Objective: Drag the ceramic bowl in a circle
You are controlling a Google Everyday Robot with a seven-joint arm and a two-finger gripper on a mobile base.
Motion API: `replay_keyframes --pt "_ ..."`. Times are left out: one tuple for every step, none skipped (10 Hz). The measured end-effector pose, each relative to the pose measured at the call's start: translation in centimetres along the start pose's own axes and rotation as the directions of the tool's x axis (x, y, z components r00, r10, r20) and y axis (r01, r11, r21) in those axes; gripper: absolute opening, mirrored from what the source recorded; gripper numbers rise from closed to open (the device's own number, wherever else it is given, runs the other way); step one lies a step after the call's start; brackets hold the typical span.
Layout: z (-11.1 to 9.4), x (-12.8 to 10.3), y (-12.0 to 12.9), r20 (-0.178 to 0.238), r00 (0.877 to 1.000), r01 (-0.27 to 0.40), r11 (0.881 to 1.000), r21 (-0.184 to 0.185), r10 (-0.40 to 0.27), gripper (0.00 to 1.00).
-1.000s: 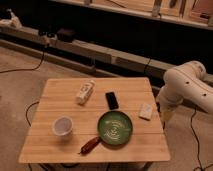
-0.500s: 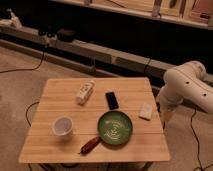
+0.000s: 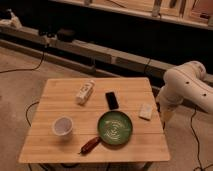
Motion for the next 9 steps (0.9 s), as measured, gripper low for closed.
replay_keyframes --pt "0.0 0.0 0.0 0.0 1.0 0.0 1.0 0.0 0.0 0.65" --pt "0.0 0.0 0.0 0.0 1.0 0.0 1.0 0.0 0.0 0.65" --pt "0.0 0.0 0.0 0.0 1.0 0.0 1.0 0.0 0.0 0.65" --pt "0.0 0.0 0.0 0.0 1.0 0.0 1.0 0.0 0.0 0.65" --pt "0.0 0.0 0.0 0.0 1.0 0.0 1.0 0.0 0.0 0.65" --pt "0.0 0.0 0.0 0.0 1.0 0.001 1.0 0.0 -0.001 0.65" --pt "-0.01 -0.05 -0.02 0.001 1.0 0.01 1.0 0.0 -0.01 0.65" --pt "-0.06 -0.3 -0.07 0.006 0.999 0.034 0.999 0.003 -0.034 0.65" --pt "-0.11 -0.73 -0.17 0.016 0.997 0.074 0.997 0.008 -0.074 0.65"
